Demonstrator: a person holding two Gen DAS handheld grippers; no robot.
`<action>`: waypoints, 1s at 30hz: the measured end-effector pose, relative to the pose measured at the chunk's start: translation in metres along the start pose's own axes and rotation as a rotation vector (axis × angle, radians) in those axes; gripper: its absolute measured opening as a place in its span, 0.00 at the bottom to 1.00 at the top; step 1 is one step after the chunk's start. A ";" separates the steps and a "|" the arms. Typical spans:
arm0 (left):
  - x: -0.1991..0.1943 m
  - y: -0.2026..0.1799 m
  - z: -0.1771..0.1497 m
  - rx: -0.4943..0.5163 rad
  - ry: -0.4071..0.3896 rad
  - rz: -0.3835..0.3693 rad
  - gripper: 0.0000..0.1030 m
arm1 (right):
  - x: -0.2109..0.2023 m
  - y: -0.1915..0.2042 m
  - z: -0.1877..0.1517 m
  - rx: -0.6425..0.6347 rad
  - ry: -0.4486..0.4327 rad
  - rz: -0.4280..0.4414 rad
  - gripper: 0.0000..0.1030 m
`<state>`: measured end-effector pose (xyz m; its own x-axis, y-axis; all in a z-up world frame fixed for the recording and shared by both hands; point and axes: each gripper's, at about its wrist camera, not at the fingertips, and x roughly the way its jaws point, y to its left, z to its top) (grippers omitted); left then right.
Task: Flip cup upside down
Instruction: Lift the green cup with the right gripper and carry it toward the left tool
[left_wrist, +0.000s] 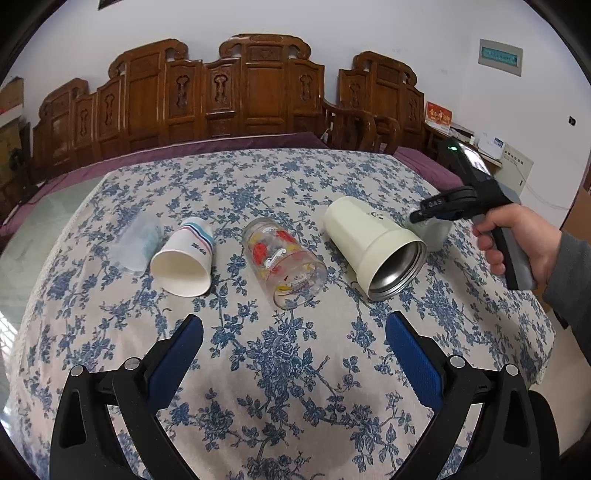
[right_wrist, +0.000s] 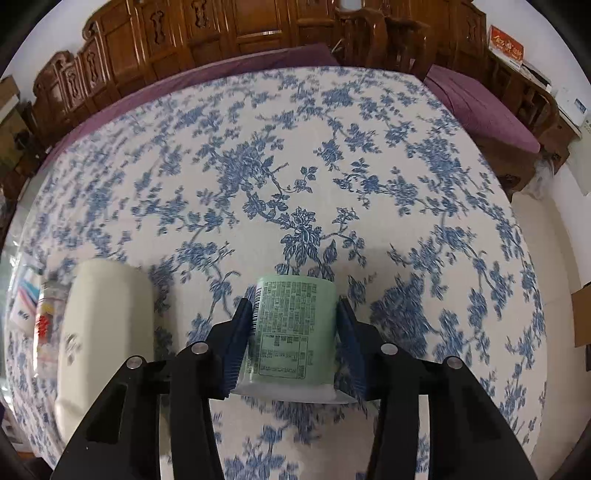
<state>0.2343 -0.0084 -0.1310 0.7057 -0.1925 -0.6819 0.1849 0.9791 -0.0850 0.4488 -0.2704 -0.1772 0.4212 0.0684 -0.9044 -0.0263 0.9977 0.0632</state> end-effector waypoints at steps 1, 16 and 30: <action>-0.003 0.000 -0.001 -0.002 -0.003 0.002 0.92 | -0.007 0.000 -0.005 0.000 -0.008 0.009 0.48; -0.069 -0.011 -0.024 -0.013 -0.041 0.058 0.92 | -0.111 0.060 -0.119 -0.113 -0.114 0.177 0.48; -0.092 0.016 -0.051 -0.048 -0.018 0.116 0.92 | -0.106 0.153 -0.189 -0.219 -0.076 0.318 0.48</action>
<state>0.1369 0.0285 -0.1067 0.7327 -0.0781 -0.6760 0.0682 0.9968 -0.0412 0.2288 -0.1248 -0.1516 0.4263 0.3823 -0.8199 -0.3558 0.9041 0.2365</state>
